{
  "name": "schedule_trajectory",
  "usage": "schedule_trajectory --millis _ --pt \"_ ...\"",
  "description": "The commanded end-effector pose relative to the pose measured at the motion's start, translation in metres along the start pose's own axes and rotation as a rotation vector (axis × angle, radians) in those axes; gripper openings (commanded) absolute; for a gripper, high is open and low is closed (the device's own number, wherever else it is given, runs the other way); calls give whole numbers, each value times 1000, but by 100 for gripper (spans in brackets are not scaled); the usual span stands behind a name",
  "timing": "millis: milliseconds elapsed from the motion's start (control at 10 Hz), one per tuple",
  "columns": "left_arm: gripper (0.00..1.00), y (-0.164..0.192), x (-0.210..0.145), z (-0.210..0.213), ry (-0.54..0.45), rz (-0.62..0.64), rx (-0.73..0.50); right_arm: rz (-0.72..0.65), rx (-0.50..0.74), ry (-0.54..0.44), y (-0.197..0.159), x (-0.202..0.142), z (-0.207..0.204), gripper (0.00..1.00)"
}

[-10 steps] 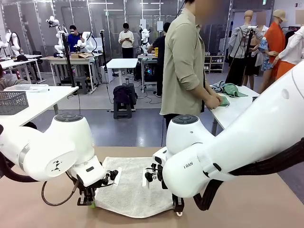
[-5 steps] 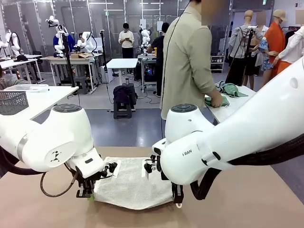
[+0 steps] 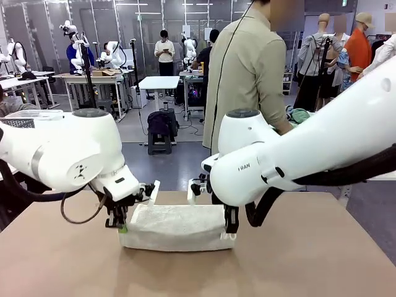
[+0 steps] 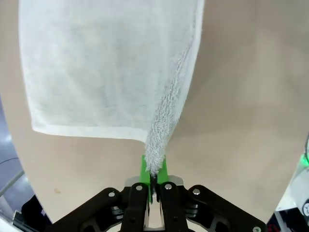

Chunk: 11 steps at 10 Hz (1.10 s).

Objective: Fold the towels and place them in the basket.
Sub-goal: When a person lays out a Towel with hook on the table, fold it in half twice.

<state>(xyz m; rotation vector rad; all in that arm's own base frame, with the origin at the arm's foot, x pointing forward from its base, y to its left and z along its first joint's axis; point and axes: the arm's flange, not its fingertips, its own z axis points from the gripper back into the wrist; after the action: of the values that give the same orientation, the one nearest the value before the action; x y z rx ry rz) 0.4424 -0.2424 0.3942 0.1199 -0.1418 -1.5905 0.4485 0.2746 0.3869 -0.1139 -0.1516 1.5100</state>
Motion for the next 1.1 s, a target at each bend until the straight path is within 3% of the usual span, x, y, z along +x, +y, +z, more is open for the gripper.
schedule_trajectory --millis 0,600,1000 --pt "6 34 4 2 28 -10 0 16 -8 19 -34 0 -1 13" --pt "6 125 10 -2 93 48 16 23 8 6 -124 6 -4 13" --pt "6 180 -2 -35 91 75 -48 4 87 -11 -173 -2 -37 13"
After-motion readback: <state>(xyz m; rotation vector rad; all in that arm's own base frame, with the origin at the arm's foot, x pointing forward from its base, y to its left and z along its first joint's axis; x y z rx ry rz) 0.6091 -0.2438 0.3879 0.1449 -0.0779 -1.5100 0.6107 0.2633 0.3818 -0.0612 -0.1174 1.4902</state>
